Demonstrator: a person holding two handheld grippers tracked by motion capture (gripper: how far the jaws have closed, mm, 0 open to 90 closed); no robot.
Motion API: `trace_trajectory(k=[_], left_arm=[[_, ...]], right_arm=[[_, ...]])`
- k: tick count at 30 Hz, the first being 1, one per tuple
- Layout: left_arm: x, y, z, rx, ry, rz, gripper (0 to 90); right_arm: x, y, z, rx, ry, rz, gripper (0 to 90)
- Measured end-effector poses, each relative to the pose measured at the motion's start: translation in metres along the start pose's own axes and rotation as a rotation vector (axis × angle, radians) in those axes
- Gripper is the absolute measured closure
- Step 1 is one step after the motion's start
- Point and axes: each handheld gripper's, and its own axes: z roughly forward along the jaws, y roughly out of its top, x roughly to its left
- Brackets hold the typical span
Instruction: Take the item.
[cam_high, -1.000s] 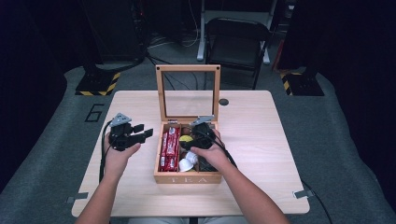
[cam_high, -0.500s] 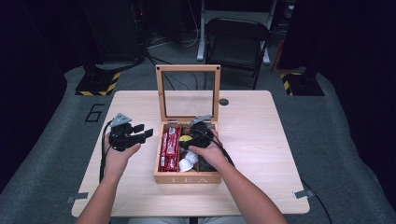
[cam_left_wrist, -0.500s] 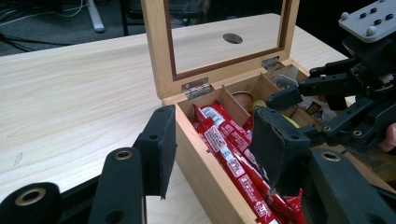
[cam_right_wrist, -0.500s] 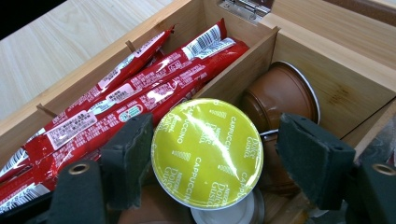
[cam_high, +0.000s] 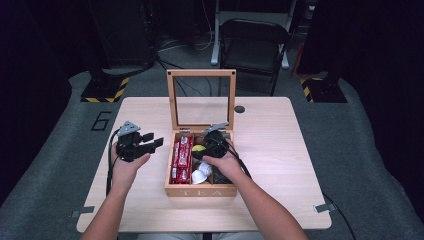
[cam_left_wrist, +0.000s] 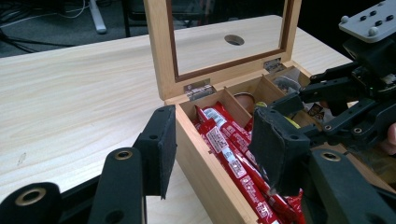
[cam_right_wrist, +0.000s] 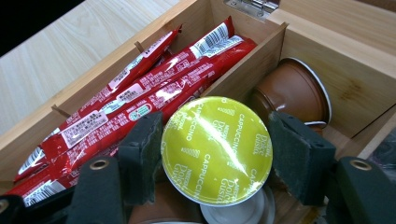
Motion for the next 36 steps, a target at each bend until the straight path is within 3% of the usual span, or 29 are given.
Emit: trace_trajectory(k=[3, 9, 14, 24, 36], left_arm=[[0.0, 0.0, 0.0, 0.0, 0.002, 0.0, 50.3], [0.0, 0.0, 0.0, -0.001, 0.003, 0.0, 50.3], [0.0, 0.0, 0.0, 0.002, 0.002, 0.001, 50.3], [0.0, -0.001, 0.0, -0.003, 0.003, -0.001, 50.3], [0.0, -0.001, -0.001, -0.005, 0.006, -0.002, 50.3]], right_arm=[[0.002, 0.0, -0.001, -0.002, -0.025, -0.032, 36.8], [0.006, 0.0, -0.001, -0.007, -0.046, -0.043, 36.9], [0.016, 0.0, -0.004, -0.008, -0.083, -0.093, 37.1], [0.019, 0.003, -0.012, -0.042, -0.093, -0.126, 37.1], [0.018, 0.01, -0.036, -0.076, -0.109, -0.149, 37.2]])
